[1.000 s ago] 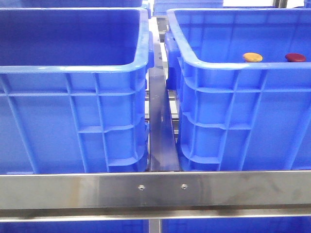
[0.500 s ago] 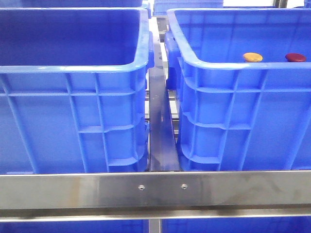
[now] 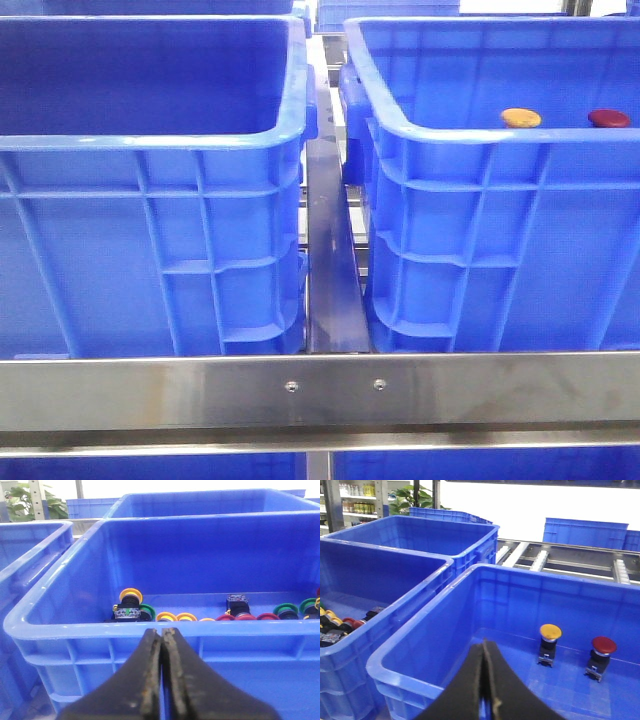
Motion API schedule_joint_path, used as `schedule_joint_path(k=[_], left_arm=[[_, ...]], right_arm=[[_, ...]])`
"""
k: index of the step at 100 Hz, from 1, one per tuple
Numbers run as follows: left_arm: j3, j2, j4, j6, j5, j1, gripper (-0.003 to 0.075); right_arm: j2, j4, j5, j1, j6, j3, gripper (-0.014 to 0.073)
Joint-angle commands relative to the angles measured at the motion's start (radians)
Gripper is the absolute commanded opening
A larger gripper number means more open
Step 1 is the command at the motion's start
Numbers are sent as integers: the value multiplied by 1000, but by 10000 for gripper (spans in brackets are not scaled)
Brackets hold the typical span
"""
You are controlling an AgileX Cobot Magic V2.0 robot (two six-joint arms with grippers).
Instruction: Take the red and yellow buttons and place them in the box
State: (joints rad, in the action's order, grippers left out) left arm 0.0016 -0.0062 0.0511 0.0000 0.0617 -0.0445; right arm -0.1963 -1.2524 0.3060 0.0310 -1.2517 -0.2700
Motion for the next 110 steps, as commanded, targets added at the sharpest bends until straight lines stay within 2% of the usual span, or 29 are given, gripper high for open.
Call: schedule_joint_path(k=[1, 7, 14, 20, 37, 43, 49, 59, 89, 94, 110], left_arm=[[50, -30, -9, -5, -84, -2, -20], [50, -30, -9, -5, -84, -2, -20], [50, -30, -9, -5, -84, -2, -20], [50, -30, -9, -5, -84, -2, -20], [50, -30, -9, -5, -84, -2, -20], [50, -30, -9, -5, -84, -2, -20], [50, -30, -9, -5, -84, -2, -20], [50, -30, -9, -5, -84, -2, -20], [50, -30, -9, -5, -84, -2, -20], [50, -30, -9, -5, -84, -2, -20], [50, -30, -9, -5, -84, -2, -20]], right_arm=[[-13, -4, -96, 3, 3, -25, -66], [-13, 67, -159, 3, 35, -25, -66], [-13, 230, -204, 3, 169, -25, -66], [-13, 402, -227, 3, 361, -25, -66], [-4, 1036, -298, 3, 975, -25, -66], [4, 1193, -313, 3, 1156, -24, -66], [10, 1304, -334, 3, 1272, -8, -66], [33, 1363, -398, 3, 1373, 59, -66], [188, 1355, -452, 3, 1378, 283, -66], [236, 1353, -362, 3, 1381, 283, -66], [231, 1353, -359, -12, 1381, 285, -66]])
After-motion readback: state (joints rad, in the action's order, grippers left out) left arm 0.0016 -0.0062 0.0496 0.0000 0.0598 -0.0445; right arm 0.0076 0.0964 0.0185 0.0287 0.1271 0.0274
